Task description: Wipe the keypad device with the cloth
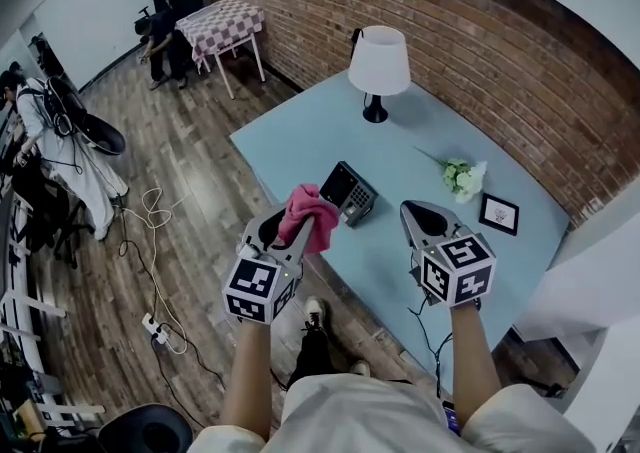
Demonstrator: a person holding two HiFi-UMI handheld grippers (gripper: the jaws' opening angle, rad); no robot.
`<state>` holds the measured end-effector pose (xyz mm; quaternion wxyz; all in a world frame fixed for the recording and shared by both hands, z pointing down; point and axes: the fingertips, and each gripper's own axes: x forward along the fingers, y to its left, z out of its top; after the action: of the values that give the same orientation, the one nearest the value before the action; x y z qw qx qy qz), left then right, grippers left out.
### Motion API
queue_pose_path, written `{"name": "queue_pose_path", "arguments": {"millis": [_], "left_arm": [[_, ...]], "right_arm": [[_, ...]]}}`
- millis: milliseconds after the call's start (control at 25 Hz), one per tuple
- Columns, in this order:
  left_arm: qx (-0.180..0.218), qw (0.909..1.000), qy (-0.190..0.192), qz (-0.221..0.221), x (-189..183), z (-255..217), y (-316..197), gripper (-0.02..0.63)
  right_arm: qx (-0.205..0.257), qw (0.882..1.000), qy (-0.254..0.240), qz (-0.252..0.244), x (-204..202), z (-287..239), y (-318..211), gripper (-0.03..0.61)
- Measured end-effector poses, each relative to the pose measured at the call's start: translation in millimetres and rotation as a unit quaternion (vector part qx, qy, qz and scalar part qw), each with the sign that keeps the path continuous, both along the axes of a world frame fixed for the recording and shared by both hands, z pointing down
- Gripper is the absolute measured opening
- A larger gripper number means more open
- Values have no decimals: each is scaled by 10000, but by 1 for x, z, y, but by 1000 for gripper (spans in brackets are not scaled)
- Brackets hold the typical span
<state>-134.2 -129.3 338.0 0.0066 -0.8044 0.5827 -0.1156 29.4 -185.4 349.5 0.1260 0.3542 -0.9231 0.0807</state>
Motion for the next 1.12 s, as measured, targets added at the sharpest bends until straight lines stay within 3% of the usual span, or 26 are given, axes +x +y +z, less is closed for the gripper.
{"name": "queue_pose_path", "arguments": {"millis": [200, 360, 560, 680, 1120], "left_arm": [[-114, 9996, -5, 251, -15, 13, -64, 166], [-218, 9988, 22, 437, -24, 31, -114, 166], [-410, 9973, 41, 613, -34, 57, -172, 166], [-567, 9957, 40, 738, -36, 80, -204, 166], [-1399, 9830, 257, 1158, -27, 173, -270, 167]], "right_arm": [[-165, 9998, 2, 119, -16, 16, -46, 11], [-297, 9985, 369, 260, -27, 43, -81, 12], [-533, 9950, 824, 209, -47, 86, -111, 40], [-731, 9922, 998, 150, -57, 114, -128, 91], [-1381, 9774, 1597, 113, -70, 208, -158, 95]]}}
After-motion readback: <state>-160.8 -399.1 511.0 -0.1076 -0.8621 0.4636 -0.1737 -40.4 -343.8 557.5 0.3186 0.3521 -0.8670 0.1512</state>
